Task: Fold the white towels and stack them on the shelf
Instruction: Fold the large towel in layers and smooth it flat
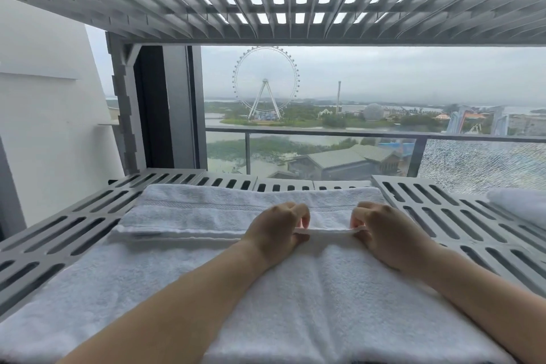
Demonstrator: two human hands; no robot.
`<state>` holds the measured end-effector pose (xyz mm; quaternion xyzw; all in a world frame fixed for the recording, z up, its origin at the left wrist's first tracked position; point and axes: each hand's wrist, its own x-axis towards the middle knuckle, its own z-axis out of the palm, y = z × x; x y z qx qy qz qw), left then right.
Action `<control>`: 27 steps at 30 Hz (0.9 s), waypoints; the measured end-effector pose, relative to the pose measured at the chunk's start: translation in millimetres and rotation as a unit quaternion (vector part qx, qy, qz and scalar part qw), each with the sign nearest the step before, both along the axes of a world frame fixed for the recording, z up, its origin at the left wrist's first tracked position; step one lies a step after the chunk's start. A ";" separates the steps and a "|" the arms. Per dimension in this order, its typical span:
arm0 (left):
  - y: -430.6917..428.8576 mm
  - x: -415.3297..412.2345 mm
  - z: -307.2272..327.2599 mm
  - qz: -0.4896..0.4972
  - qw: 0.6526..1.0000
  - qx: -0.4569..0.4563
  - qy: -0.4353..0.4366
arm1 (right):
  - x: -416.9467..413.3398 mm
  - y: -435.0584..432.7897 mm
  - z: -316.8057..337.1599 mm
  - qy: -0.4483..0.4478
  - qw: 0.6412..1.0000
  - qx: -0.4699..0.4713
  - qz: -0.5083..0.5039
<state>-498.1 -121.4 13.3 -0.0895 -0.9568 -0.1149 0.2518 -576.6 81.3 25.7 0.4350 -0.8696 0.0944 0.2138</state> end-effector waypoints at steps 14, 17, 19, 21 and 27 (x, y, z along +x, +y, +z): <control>-61.4 38.4 12.9 0.085 0.989 -0.107 -0.061 | 19.4 -59.9 22.9 0.026 0.979 0.190 0.062; -60.5 39.4 8.8 0.081 0.989 -0.122 -0.014 | 24.9 -82.0 12.7 0.068 0.975 0.195 0.080; -63.3 41.9 6.4 0.074 0.991 -0.114 0.001 | 23.1 -85.0 8.4 0.064 0.977 0.187 0.083; -69.3 46.0 5.6 0.078 0.992 -0.103 -0.001 | 19.9 -82.8 7.3 0.047 0.979 0.179 0.090; -93.9 51.5 10.2 0.182 0.972 -0.145 -0.031 | 19.4 -89.5 5.9 0.036 0.982 0.164 0.084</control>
